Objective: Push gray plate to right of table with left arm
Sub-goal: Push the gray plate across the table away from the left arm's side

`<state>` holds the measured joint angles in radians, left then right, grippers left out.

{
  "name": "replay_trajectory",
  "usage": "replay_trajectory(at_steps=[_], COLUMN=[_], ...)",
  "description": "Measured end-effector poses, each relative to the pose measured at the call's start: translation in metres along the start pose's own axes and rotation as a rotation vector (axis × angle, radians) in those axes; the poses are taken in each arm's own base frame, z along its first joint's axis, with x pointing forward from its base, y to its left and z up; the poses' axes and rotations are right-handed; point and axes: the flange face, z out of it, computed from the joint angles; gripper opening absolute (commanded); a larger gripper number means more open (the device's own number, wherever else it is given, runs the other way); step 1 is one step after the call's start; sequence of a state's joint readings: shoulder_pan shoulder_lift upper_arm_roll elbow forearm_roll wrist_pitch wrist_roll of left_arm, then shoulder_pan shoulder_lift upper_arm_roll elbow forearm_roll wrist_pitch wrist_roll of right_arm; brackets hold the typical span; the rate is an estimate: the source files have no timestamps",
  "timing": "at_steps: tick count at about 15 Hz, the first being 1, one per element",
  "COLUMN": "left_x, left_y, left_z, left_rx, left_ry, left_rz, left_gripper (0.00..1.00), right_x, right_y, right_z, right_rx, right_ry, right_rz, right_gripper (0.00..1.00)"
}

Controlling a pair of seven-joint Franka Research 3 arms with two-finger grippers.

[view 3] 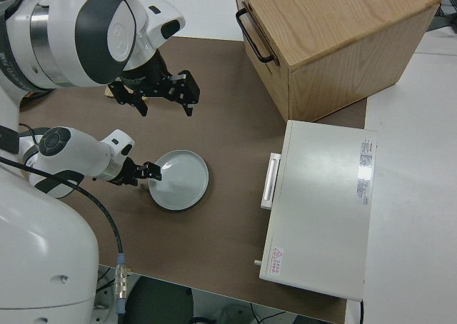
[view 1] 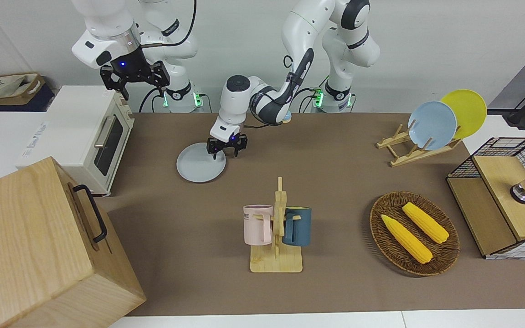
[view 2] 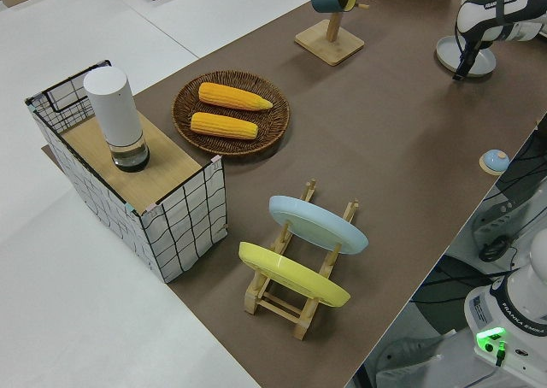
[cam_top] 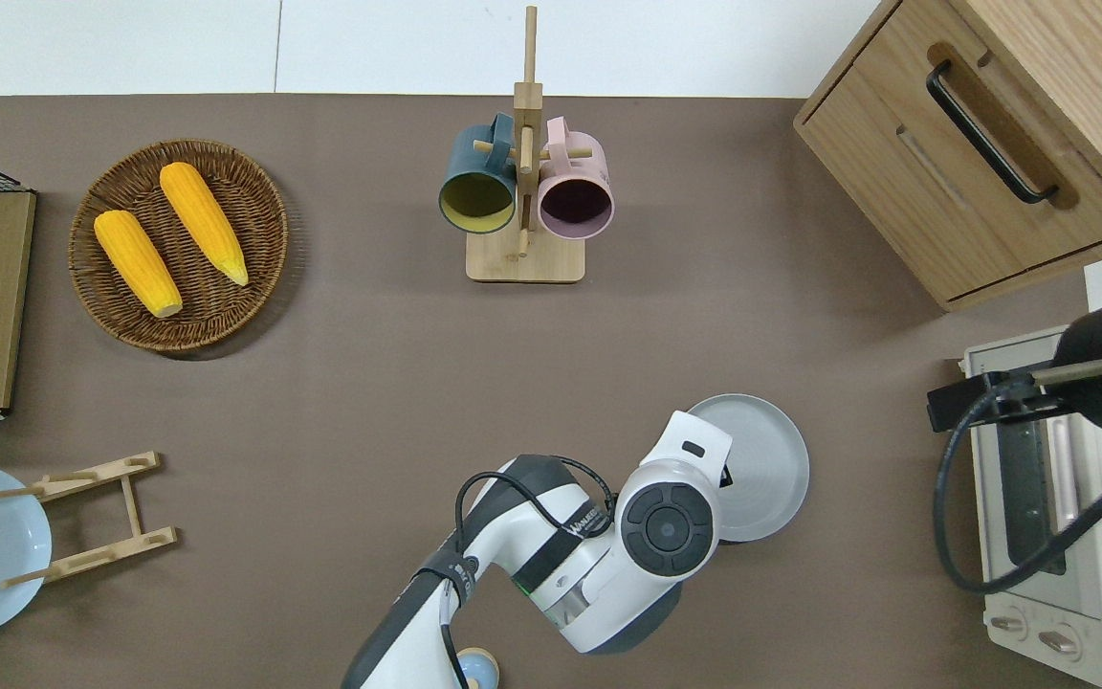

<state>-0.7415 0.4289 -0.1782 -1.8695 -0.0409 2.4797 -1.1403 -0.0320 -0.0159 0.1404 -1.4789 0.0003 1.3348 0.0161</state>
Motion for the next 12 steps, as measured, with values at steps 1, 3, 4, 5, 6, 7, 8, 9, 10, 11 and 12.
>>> replay_trajectory(at_steps=[1, 3, 4, 5, 6, 7, 8, 9, 10, 11, 12], left_x=[0.001, 0.003, 0.005, 0.009, 0.015, 0.023, 0.033, 0.041, 0.049, 0.056, 0.062], left_y=[0.0, -0.001, -0.002, -0.005, -0.009, -0.013, -0.019, -0.024, -0.03, -0.036, -0.041], left_z=[0.0, -0.003, -0.005, -0.008, -0.014, -0.02, -0.029, -0.037, -0.045, -0.053, -0.059], left_rx=[0.004, 0.015, 0.026, 0.038, 0.052, 0.063, 0.07, 0.075, 0.082, 0.092, 0.103], left_ry=[-0.001, -0.003, -0.006, -0.009, -0.013, -0.015, -0.015, -0.014, -0.014, -0.017, -0.021], left_rz=[-0.001, 0.0, 0.011, 0.027, 0.043, 0.056, 0.066, 0.073, 0.079, 0.086, 0.092], left_gripper=[0.99, 0.99, 0.99, 0.99, 0.99, 0.99, 0.99, 0.99, 0.99, 0.99, 0.99], right_x=[0.0, 0.0, 0.0, 0.0, 0.0, 0.0, 0.0, 0.0, 0.0, 0.0, 0.0], right_y=[0.0, 0.0, 0.0, 0.0, 0.0, 0.0, 0.0, 0.0, 0.0, 0.0, 0.0], right_z=[0.0, 0.0, 0.0, 0.0, 0.0, 0.0, 0.0, 0.0, 0.0, 0.0, 0.0], right_rx=[0.0, 0.0, 0.0, 0.0, 0.0, 0.0, 0.0, 0.0, 0.0, 0.0, 0.0], right_ry=[0.0, 0.0, 0.0, 0.0, 0.0, 0.0, 0.0, 0.0, 0.0, 0.0, 0.0], right_rz=[0.0, 0.0, 0.0, 0.0, 0.0, 0.0, 0.0, 0.0, 0.0, 0.0, 0.0], right_gripper=[0.983, 0.983, 0.983, 0.983, 0.983, 0.983, 0.983, 0.983, 0.983, 0.983, 0.983])
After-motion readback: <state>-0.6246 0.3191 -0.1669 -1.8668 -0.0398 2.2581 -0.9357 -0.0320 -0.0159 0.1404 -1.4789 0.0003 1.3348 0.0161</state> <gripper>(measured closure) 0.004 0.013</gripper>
